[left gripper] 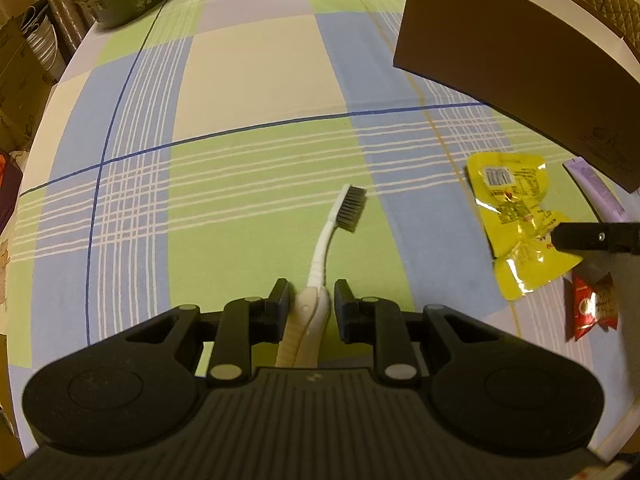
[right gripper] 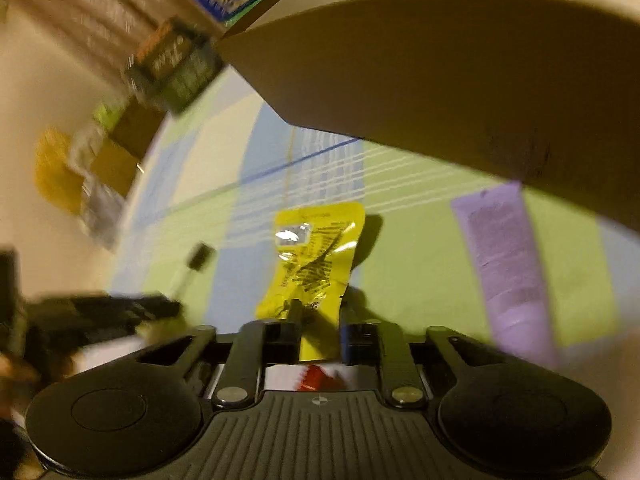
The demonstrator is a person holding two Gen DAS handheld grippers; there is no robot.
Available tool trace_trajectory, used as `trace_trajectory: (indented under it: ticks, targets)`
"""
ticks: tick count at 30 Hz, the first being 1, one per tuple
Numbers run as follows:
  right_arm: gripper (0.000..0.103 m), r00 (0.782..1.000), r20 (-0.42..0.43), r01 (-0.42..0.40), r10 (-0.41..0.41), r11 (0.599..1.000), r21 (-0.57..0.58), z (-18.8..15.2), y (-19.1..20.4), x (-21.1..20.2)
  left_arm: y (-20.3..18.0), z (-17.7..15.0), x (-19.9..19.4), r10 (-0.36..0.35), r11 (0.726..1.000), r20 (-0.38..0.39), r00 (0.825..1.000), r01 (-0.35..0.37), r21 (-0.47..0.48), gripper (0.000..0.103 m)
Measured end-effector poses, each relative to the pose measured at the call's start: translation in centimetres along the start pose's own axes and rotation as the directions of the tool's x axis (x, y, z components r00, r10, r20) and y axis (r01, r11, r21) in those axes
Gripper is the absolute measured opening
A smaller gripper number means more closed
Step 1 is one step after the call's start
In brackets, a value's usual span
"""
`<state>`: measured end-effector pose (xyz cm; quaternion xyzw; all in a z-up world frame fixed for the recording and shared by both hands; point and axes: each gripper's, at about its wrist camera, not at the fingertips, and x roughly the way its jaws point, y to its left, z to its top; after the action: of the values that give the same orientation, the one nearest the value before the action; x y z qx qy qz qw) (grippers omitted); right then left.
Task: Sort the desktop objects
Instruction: 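Grasp the yellow snack packet with the right tool and lift it, then carry the toothbrush and yellow packet over the brown box with both tools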
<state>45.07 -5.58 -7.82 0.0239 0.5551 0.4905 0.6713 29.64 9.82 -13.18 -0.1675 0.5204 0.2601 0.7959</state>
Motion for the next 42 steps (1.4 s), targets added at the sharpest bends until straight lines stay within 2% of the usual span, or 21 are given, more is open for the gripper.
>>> trace_trajectory:
  ticks: [5, 8, 11, 13, 16, 18, 22, 25, 26, 30, 31, 32, 36, 38, 40, 42]
  targets:
    - [0.0, 0.994, 0.069, -0.091, 0.085, 0.991, 0.094, -0.2, -0.1, -1.0, 0.2, -0.1, -0.1, -0.01, 1.0, 0.001, 1.0, 0.01, 0.007, 0.019]
    - [0.0, 0.991, 0.112, -0.085, 0.076, 0.993, 0.08, 0.1, 0.8, -2.0, 0.1, -0.1, -0.2, -0.017, 1.0, -0.002, 1.0, 0.017, 0.018, 0.019]
    - [0.0, 0.992, 0.125, -0.027, 0.025, 1.0, 0.007, 0.5, 2.5, -3.2, -0.1, -0.1, -0.1, -0.03, 0.999, -0.005, 1.0, 0.03, 0.025, 0.02]
    - [0.0, 0.993, 0.114, 0.042, -0.033, 0.996, -0.079, 0.4, 4.2, -3.9, -0.2, -0.2, -0.1, -0.032, 0.999, -0.004, 0.999, 0.032, 0.028, 0.02]
    - [0.0, 0.985, 0.079, 0.168, -0.153, 0.955, -0.243, 0.4, 6.8, -4.0, -0.3, -0.2, -0.1, -0.035, 0.999, -0.001, 0.999, 0.035, 0.036, 0.02]
    - [0.0, 0.976, 0.055, 0.215, -0.209, 0.924, -0.316, 0.1, 7.7, -3.1, -0.3, -0.1, -0.1, -0.038, 0.999, 0.0, 0.999, 0.038, 0.039, 0.02]
    - [0.0, 0.962, 0.016, 0.262, -0.272, 0.907, -0.33, -0.4, 7.7, -0.6, -0.3, -0.2, -0.1, -0.041, 0.998, 0.004, 0.999, 0.041, 0.042, 0.02]
    - [0.001, 0.948, 0.036, 0.311, -0.316, 0.896, -0.318, -0.6, 7.0, 0.7, -0.3, -0.2, -0.1, -0.043, 0.998, 0.003, 0.999, 0.043, 0.044, 0.02]
    - [0.005, 0.945, 0.043, 0.322, -0.326, 0.891, -0.321, -0.6, 7.0, 0.9, -0.3, -0.1, -0.1, -0.044, 0.998, 0.003, 0.999, 0.044, 0.045, 0.02]
    - [0.009, 0.942, 0.085, 0.333, -0.324, 0.884, -0.329, 0.0, 7.0, 1.4, -0.4, -0.1, -0.1, -0.047, 0.998, 0.006, 0.999, 0.047, 0.05, 0.02]
    - [0.008, 0.944, 0.096, 0.33, -0.317, 0.885, -0.327, 0.1, 6.8, 1.4, -0.4, -0.1, -0.1, -0.048, 0.997, 0.007, 0.999, 0.048, 0.053, 0.02]
    - [0.0, 0.946, 0.108, 0.325, -0.307, 0.892, -0.315, 0.1, 6.6, 1.3, -0.5, 0.0, 0.0, -0.05, 0.997, 0.008, 0.999, 0.049, 0.057, 0.02]
    - [0.0, 0.947, 0.149, 0.319, -0.286, 0.893, -0.317, 0.3, 7.0, 1.0, -0.8, 0.0, 0.0, -0.053, 0.995, 0.009, 0.999, 0.052, 0.09, 0.02]
    - [0.0, 0.95, 0.154, 0.307, -0.271, 0.899, -0.311, 0.5, 7.3, 0.7, -1.1, 0.0, 0.0, -0.059, 0.992, 0.007, 0.998, 0.057, 0.113, 0.016]
    - [0.0, 0.951, 0.164, 0.301, -0.261, 0.902, -0.309, 0.6, 7.4, 0.1, -1.3, 0.1, 0.0, -0.067, 0.989, 0.003, 0.998, 0.066, 0.13, 0.006]
    - [0.0, 0.953, 0.17, 0.294, -0.251, 0.904, -0.311, 0.5, 7.7, -0.5, -1.6, 0.1, 0.0, -0.072, 0.987, -0.003, 0.997, 0.071, 0.143, 0.006]
